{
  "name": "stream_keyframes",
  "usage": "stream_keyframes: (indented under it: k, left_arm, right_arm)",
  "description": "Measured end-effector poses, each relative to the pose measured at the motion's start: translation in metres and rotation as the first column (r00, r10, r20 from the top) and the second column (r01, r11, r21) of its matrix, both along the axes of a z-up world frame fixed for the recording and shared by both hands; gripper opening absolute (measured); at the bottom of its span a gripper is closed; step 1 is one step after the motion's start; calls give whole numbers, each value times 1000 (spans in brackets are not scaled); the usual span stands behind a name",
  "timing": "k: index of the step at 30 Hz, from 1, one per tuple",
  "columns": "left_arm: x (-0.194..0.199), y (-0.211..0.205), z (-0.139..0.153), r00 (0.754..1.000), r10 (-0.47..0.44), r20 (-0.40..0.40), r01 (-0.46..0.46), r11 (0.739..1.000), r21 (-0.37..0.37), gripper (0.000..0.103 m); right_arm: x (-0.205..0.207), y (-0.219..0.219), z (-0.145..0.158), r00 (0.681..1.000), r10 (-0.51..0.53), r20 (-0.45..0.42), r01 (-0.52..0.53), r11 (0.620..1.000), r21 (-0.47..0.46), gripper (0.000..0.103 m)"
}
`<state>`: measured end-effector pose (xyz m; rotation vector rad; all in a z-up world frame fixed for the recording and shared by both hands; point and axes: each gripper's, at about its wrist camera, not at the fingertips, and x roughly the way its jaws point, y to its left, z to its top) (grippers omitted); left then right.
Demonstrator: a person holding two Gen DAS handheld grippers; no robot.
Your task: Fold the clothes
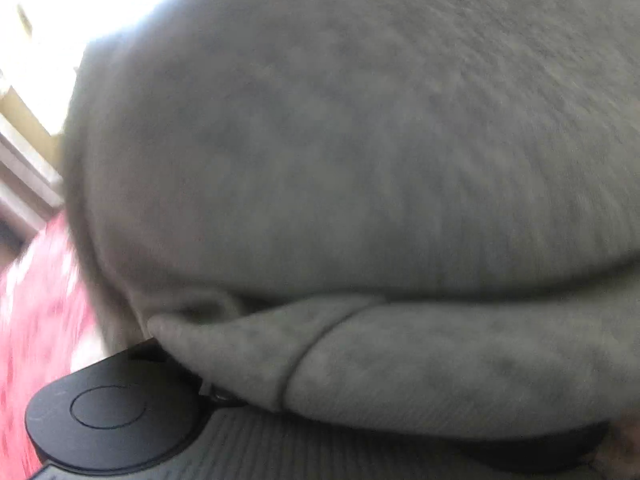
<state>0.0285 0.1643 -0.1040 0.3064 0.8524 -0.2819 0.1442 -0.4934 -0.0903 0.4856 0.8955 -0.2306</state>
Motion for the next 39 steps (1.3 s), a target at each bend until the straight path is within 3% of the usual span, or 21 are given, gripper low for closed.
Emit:
stream_keyframes:
  k: [2, 5, 7, 10, 12, 15, 19, 24, 26, 29, 34, 39]
  left_arm:
    - [0, 1, 0, 1000, -4, 2, 4, 1000, -1, 67]
    - [1, 1, -1, 1000, -7, 4, 7, 1000, -5, 67]
    - [1, 1, -2, 1000, -7, 6, 7, 1000, -7, 68]
    - [1, 1, -2, 1000, -13, 11, 13, 1000, -3, 68]
    - [1, 0, -3, 1000, -16, 14, 16, 1000, 0, 68]
    - [1, 0, -3, 1000, -21, 18, 21, 1000, 4, 68]
    - [0, 0, -4, 999, -25, 27, 25, 1000, 8, 69]
    - [0, 1, -4, 999, -28, 31, 28, 1000, 7, 69]
    - [0, 1, -4, 999, -29, 31, 29, 1000, 6, 69]
    - [1, 1, -4, 999, -33, 31, 33, 999, 6, 69]
    - [1, 3, -4, 999, -36, 32, 36, 999, 3, 70]
    - [0, 3, -5, 999, -36, 33, 36, 999, 2, 70]
  right_arm:
    - [-23, 9, 8, 997, 67, -25, -68, 997, -37, 36]
    - [-72, 22, 27, 988, 155, 22, -152, 984, -95, 41]
    - [-94, 27, 33, 976, 210, 51, -205, 975, -79, 41]
    - [-116, 50, 41, 927, 368, 72, -355, 923, -149, 41]
    - [-113, 79, 44, 856, 515, 39, -490, 834, -255, 41]
    - [-101, 135, 41, 710, 700, -74, -665, 633, -397, 41]
    - [-87, 170, 31, 553, 804, -220, -783, 411, -467, 41]
    - [-75, 173, 19, 439, 827, -351, -863, 278, -422, 41]
    - [-69, 177, 15, 402, 833, -381, -885, 247, -394, 40]
    - [-67, 179, 13, 381, 834, -398, -895, 225, -386, 38]
    - [-73, 182, 12, 366, 826, -428, -899, 195, -392, 5]
    - [-77, 182, 18, 401, 825, -398, -872, 210, -441, 2]
